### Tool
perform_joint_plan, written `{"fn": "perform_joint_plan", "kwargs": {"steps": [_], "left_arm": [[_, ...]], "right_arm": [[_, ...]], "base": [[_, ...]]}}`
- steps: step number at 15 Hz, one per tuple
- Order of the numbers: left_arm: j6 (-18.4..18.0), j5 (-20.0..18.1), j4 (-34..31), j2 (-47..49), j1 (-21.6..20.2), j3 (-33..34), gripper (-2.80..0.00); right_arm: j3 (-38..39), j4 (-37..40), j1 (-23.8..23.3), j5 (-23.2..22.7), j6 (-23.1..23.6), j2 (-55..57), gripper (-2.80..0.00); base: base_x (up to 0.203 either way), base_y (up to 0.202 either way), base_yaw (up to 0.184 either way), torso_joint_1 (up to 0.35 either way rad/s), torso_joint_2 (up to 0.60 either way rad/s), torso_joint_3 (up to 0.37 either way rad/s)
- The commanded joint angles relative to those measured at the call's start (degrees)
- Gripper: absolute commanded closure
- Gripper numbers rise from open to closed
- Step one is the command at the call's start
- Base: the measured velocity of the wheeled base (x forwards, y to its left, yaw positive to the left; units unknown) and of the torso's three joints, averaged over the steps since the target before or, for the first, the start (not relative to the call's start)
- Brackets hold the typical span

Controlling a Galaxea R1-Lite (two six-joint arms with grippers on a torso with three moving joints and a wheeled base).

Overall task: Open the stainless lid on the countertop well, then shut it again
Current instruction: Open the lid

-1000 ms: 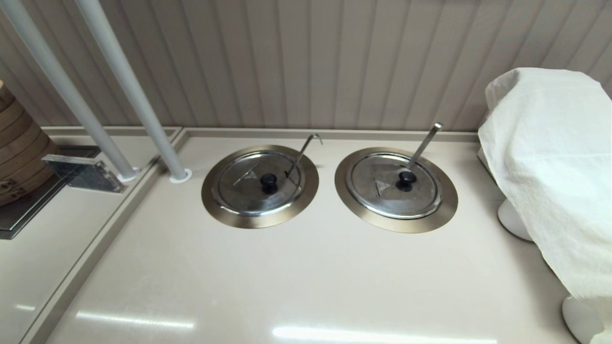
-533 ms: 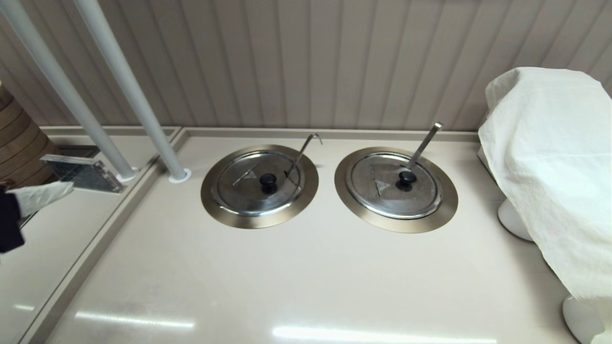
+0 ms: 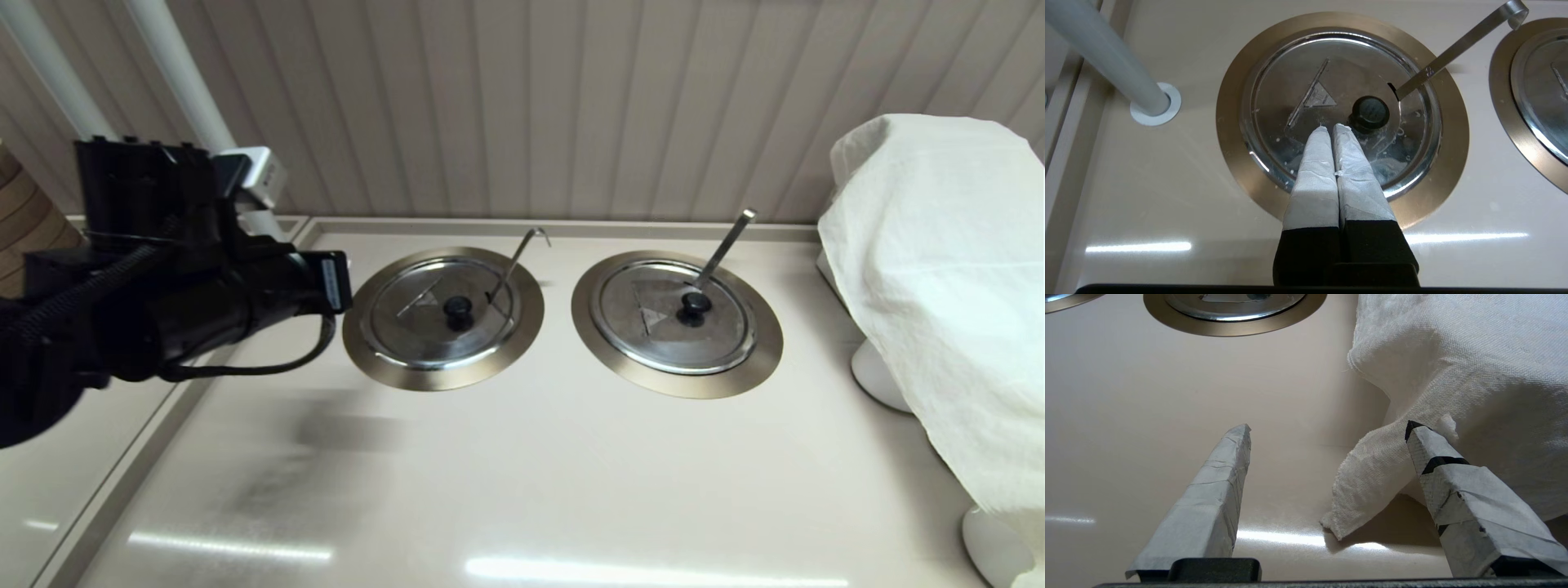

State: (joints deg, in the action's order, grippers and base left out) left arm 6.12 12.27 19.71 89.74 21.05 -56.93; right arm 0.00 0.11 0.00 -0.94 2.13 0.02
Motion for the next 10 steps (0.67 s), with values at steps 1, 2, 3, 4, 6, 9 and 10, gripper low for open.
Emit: {"fn": "perform_joint_plan", "kwargs": {"steps": [1, 2, 3, 4, 6, 9, 10], "left_arm": [[-1.0, 1.3, 13.0, 6.3, 1.7, 3.4, 0.00], [-2.6, 1.5, 16.3, 7.0, 2.3, 4.7, 0.00], [-3.2, 1.5, 17.1, 7.7, 3.1, 4.9, 0.00], [-3.2, 1.5, 17.2, 9.2, 3.5, 4.8, 0.00], [-3.0, 1.7, 18.0, 13.8, 3.6, 3.9, 0.00], [-3.0, 2.2, 29.2, 21.8, 3.6, 3.2, 0.00], [-3.0, 2.5, 32.6, 23.5, 3.6, 3.2, 0.00]], "right_arm": [[0.0, 0.0, 0.0, 0.0, 0.1, 0.0, -2.80], [0.0, 0.0, 0.0, 0.0, 0.0, 0.0, -2.80], [0.0, 0.0, 0.0, 0.0, 0.1, 0.0, -2.80], [0.0, 0.0, 0.0, 0.0, 0.1, 0.0, -2.80], [0.0, 0.0, 0.0, 0.0, 0.1, 0.0, -2.80], [0.0, 0.0, 0.0, 0.0, 0.1, 0.0, -2.80], [0.0, 0.0, 0.0, 0.0, 0.0, 0.0, -2.80]], "base": [[0.000, 0.000, 0.000, 0.000, 0.00, 0.000], [0.000, 0.000, 0.000, 0.000, 0.00, 0.000], [0.000, 0.000, 0.000, 0.000, 0.00, 0.000], [0.000, 0.000, 0.000, 0.000, 0.00, 0.000], [0.000, 0.000, 0.000, 0.000, 0.00, 0.000], [0.000, 0.000, 0.000, 0.000, 0.00, 0.000], [0.000, 0.000, 0.000, 0.000, 0.00, 0.000]]}}
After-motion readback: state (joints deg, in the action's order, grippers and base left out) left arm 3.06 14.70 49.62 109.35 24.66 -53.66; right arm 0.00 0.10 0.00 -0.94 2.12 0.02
